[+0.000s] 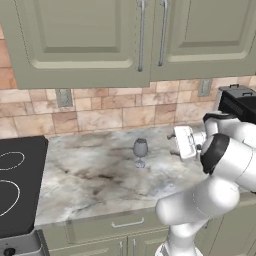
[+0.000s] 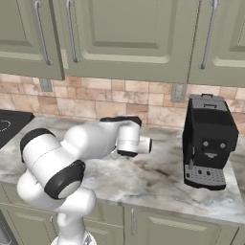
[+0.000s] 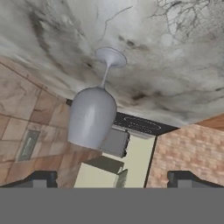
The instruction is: Retrieve the wine glasses from the counter and place one next to each plate.
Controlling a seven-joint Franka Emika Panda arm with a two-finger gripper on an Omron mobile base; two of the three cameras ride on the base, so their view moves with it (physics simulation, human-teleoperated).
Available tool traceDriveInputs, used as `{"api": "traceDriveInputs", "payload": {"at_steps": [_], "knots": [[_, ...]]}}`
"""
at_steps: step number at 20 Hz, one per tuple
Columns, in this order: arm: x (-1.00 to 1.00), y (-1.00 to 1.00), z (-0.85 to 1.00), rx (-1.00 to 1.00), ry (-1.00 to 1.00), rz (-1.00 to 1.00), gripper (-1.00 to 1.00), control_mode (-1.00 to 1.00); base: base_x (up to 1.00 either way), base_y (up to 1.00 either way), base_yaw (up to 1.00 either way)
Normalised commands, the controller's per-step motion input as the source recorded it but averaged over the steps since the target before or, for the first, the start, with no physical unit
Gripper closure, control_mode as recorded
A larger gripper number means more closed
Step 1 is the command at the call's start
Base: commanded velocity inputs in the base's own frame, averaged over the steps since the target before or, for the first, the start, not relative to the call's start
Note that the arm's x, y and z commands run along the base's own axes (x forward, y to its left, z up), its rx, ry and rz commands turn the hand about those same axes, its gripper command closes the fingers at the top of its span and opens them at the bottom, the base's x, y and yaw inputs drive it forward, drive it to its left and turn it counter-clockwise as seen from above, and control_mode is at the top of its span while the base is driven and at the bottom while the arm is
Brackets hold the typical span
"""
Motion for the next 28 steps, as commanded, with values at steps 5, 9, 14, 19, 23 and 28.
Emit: {"api": "traceDriveInputs", "payload": {"at_steps": [5, 9, 14, 19, 23, 28], "knots": [[0.25, 0.0, -0.13, 0.01, 0.07, 0.0, -1.0, -1.0, 0.0, 0.0, 0.0], [0.26, 0.03, -0.28, 0.02, 0.21, 0.0, -1.0, -1.0, 0.0, 0.0, 0.0], [0.37, 0.0, -0.32, 0.02, 0.19, 0.0, -1.0, -1.0, 0.0, 0.0, 0.0], [-0.03, 0.0, 0.0, 0.04, 0.07, 0.02, -1.0, -1.0, 0.0, 0.0, 0.0], [-0.02, 0.15, 0.0, 0.04, 0.12, 0.06, -1.0, -1.0, 0.0, 0.0, 0.0], [0.03, 0.23, -0.02, 0.0, 0.04, 0.03, -1.0, -1.0, 0.0, 0.0, 0.0]]}}
